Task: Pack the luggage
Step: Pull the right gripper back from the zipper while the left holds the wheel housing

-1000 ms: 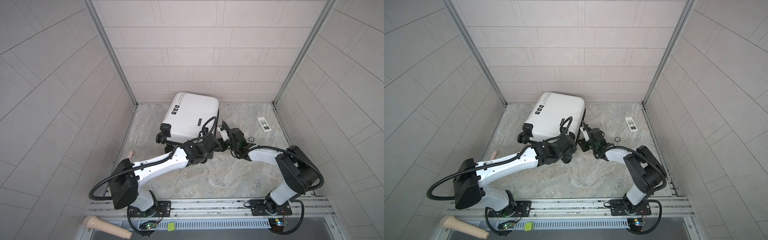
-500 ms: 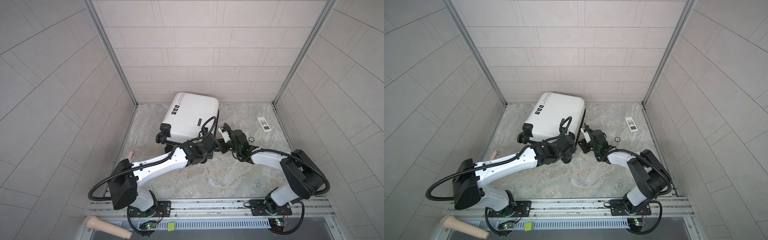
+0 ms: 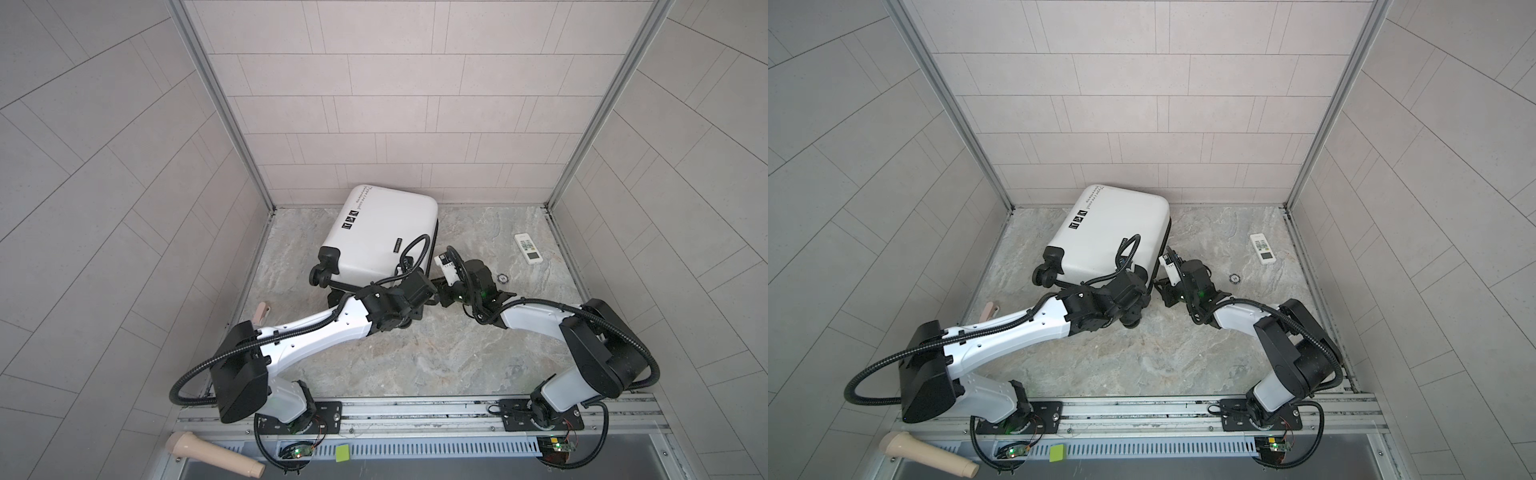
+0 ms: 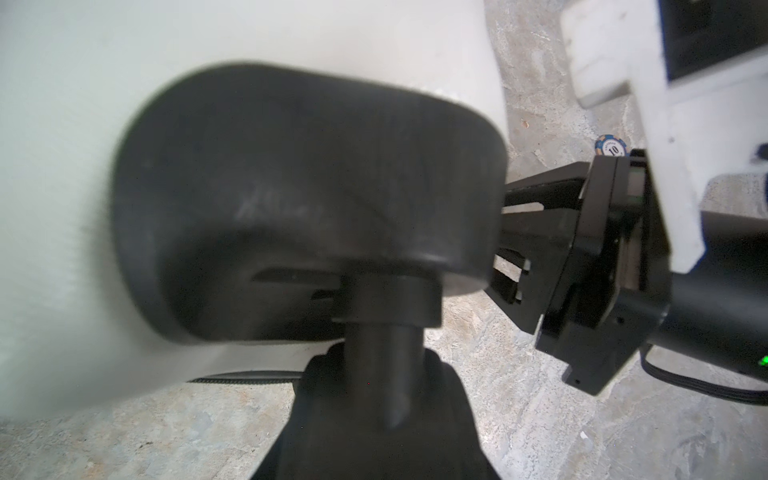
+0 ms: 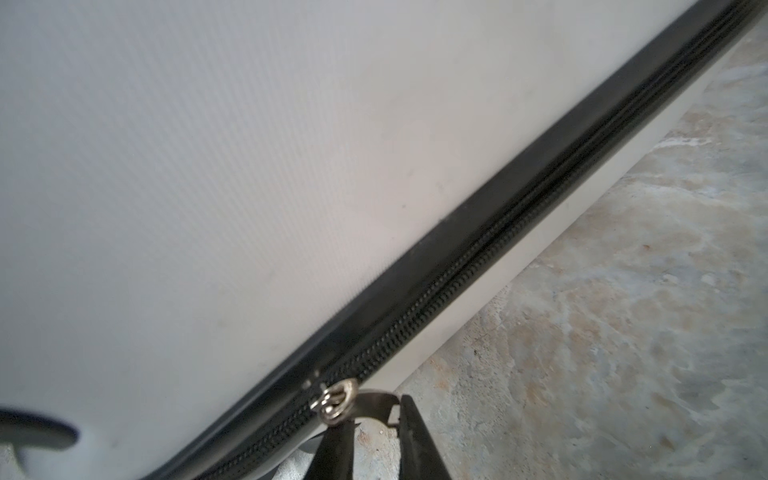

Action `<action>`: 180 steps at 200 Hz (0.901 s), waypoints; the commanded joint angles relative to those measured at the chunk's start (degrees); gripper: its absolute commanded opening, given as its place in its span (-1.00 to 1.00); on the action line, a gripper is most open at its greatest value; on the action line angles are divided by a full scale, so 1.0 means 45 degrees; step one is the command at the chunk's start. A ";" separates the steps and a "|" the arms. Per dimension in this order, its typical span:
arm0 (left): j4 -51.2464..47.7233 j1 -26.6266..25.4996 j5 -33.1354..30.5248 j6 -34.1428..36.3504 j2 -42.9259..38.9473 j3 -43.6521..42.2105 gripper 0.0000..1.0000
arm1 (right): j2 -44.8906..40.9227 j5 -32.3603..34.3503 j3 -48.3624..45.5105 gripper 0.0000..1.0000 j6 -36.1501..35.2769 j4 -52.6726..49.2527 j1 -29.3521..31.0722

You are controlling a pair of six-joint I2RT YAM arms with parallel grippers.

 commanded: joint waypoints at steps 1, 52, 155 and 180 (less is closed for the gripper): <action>-0.1231 0.0028 -0.0395 -0.0617 -0.0486 -0.0245 -1.00 | -0.0036 0.0120 0.0268 -0.59 0.0160 0.1021 0.0128; -0.1279 0.0027 -0.0344 -0.0623 -0.0448 -0.0167 -1.00 | -0.0053 0.0451 0.0234 -0.71 0.0175 0.1047 0.0159; -0.1549 0.0027 -0.0441 -0.0519 -0.0809 -0.0219 -1.00 | -0.0323 0.1215 -0.0028 -1.00 0.0431 0.1140 -0.0155; -0.1568 0.0027 -0.0501 -0.0383 -0.0928 -0.0338 -1.00 | -0.0710 0.1235 -0.0334 -1.00 0.0377 0.0987 -0.0354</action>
